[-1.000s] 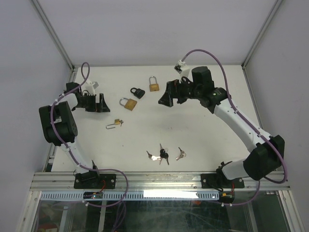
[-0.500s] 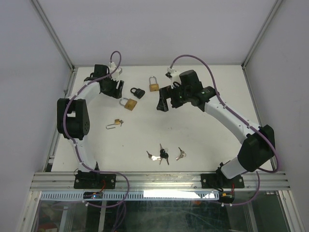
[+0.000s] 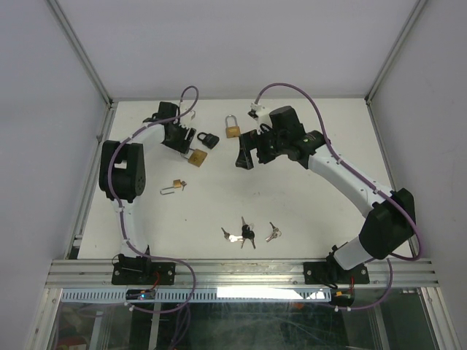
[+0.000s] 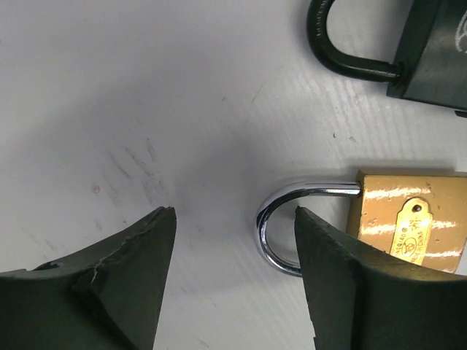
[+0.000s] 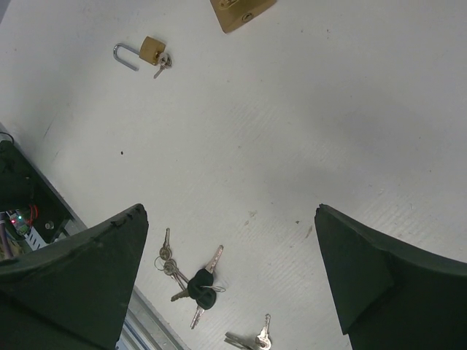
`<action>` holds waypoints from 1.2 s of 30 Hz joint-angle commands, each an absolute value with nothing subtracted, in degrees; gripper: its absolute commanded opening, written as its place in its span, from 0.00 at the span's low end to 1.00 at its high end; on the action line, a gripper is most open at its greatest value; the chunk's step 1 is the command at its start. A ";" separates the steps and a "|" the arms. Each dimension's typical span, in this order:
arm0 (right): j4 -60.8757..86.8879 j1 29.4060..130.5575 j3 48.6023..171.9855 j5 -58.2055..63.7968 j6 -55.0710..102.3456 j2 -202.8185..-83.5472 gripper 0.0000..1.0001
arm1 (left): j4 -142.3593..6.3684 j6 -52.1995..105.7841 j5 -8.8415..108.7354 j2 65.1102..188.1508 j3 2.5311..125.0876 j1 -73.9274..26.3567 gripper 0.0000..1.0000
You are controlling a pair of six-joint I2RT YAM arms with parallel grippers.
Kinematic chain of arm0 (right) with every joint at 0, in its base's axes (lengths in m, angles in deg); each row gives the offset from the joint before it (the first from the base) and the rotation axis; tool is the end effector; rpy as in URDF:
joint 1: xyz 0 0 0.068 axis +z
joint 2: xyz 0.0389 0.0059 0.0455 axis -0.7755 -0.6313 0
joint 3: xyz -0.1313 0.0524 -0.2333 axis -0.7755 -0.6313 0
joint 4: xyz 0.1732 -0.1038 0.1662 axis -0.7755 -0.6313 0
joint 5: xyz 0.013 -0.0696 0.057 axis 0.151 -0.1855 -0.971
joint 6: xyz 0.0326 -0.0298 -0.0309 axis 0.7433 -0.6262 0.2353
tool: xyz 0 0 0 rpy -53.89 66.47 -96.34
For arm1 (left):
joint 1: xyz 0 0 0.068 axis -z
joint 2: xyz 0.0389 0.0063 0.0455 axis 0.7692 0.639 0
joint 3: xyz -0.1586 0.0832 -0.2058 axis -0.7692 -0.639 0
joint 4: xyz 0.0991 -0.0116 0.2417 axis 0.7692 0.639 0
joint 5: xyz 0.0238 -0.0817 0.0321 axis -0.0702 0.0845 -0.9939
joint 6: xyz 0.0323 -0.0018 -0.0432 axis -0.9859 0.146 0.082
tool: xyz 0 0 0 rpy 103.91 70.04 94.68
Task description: Unlock with the key
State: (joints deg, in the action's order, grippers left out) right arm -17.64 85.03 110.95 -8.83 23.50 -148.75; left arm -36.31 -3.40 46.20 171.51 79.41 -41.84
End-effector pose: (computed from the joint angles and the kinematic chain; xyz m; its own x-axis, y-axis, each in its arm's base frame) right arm 0.2721 0.1991 0.3206 -0.6309 -0.2958 -0.7173 -0.6656 0.6814 0.3045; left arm 0.4381 -0.0678 0.1635 -0.7701 0.4360 -0.4657 0.4523 0.8880 0.0835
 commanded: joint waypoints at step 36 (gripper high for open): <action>20.19 95.67 94.10 -7.12 5.97 -157.60 1.00 | -41.90 -11.07 55.54 143.11 51.93 -31.71 0.00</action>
